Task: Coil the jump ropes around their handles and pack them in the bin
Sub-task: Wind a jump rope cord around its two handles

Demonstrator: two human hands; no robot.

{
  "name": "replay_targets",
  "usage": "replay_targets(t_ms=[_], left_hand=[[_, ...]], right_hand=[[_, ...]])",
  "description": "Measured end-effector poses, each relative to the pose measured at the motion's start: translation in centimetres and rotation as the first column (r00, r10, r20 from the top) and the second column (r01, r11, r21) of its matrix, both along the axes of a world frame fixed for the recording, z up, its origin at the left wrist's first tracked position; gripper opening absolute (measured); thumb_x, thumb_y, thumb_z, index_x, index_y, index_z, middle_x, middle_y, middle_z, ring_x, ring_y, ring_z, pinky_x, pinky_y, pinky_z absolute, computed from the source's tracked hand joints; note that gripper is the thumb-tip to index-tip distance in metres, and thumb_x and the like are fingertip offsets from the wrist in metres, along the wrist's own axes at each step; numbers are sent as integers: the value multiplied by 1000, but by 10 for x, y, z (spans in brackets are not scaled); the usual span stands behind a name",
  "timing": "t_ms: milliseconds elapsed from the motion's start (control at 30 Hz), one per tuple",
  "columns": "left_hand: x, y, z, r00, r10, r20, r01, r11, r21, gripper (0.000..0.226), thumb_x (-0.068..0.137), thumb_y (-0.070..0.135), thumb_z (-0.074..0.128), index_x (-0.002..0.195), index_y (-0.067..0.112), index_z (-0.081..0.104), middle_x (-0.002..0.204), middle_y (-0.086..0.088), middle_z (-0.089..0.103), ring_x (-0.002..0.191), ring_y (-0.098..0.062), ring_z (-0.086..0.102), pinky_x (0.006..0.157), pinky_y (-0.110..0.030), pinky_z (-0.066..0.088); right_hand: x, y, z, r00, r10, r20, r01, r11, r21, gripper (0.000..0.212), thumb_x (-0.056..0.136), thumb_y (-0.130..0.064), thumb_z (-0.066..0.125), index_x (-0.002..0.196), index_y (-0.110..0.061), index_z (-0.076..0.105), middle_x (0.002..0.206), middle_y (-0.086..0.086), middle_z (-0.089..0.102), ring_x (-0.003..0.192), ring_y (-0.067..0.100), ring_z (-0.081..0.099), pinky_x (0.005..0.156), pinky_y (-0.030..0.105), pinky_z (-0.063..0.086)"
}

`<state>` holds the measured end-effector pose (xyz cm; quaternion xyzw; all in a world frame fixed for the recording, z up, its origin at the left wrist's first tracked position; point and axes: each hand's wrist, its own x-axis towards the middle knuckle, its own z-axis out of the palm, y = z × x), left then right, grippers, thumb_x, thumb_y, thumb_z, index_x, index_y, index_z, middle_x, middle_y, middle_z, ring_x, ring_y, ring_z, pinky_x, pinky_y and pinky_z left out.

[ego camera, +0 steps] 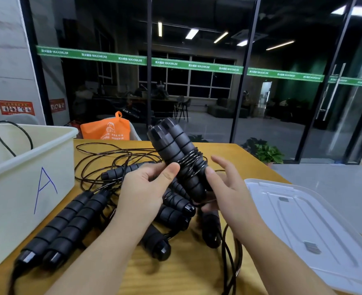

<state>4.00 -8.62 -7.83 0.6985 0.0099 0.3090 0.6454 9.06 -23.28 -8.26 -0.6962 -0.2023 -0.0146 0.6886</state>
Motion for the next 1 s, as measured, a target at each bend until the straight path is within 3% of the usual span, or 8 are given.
replay_targets(t_ms=[167,267,333,467,567,767,867,1000], left_hand=[[-2,-8,-1,985,174,-21,-164,958,236,13,81,47,63,74,37,60,74,11,65,71,-1,60,60,-15,39],[-1,-8,-4,981,192,-30,-179,952,249,15,80,47,65,76,33,61,79,8,68,76,-3,62,61,-16,42],[0,-9,-7,982,187,-20,-175,946,275,19,77,47,66,76,29,63,78,6,67,74,-4,62,60,-15,43],[-1,-9,-8,986,166,24,-164,923,349,27,72,47,70,72,21,63,76,4,65,71,-5,58,61,-11,43],[-1,-8,-6,988,118,98,-148,904,401,31,69,54,65,68,23,62,74,5,63,72,-6,58,62,-11,43],[4,1,-11,973,36,229,-161,814,558,29,93,41,52,72,21,56,68,8,52,71,0,51,63,-8,36],[4,3,-11,968,29,247,-175,786,593,19,92,35,48,80,22,54,74,14,55,64,-1,50,57,-9,35],[3,8,-12,960,64,274,-229,743,628,21,93,48,41,83,31,48,69,15,53,57,-5,49,52,-18,35]], right_hand=[[-2,0,-8,985,64,161,-31,979,-200,51,79,-73,49,125,-53,43,113,-19,59,102,-3,61,85,31,55],[-4,2,-13,981,78,176,-14,940,-340,87,58,-68,67,133,-51,27,128,-17,46,114,-4,52,93,22,49],[-1,2,-16,968,44,247,81,878,-472,102,58,-58,78,139,-47,16,136,-13,33,122,4,46,101,30,46],[-3,5,-16,933,-104,345,267,842,-468,80,71,-41,78,130,-35,23,124,-10,45,103,10,56,85,36,52],[-6,6,-14,928,-133,348,268,888,-374,54,77,-25,71,113,-37,33,105,-14,54,91,2,55,70,24,47],[-3,7,-12,995,-85,58,95,976,-195,30,56,-26,63,85,-25,58,69,-8,60,63,16,56,60,34,46],[-5,7,-9,999,23,-48,-27,996,-88,19,51,-21,62,69,-19,55,51,-8,49,48,13,43,48,24,33],[-7,5,-5,977,131,-170,-122,990,64,19,52,-16,60,70,-14,54,63,6,50,46,13,39,43,21,25]])
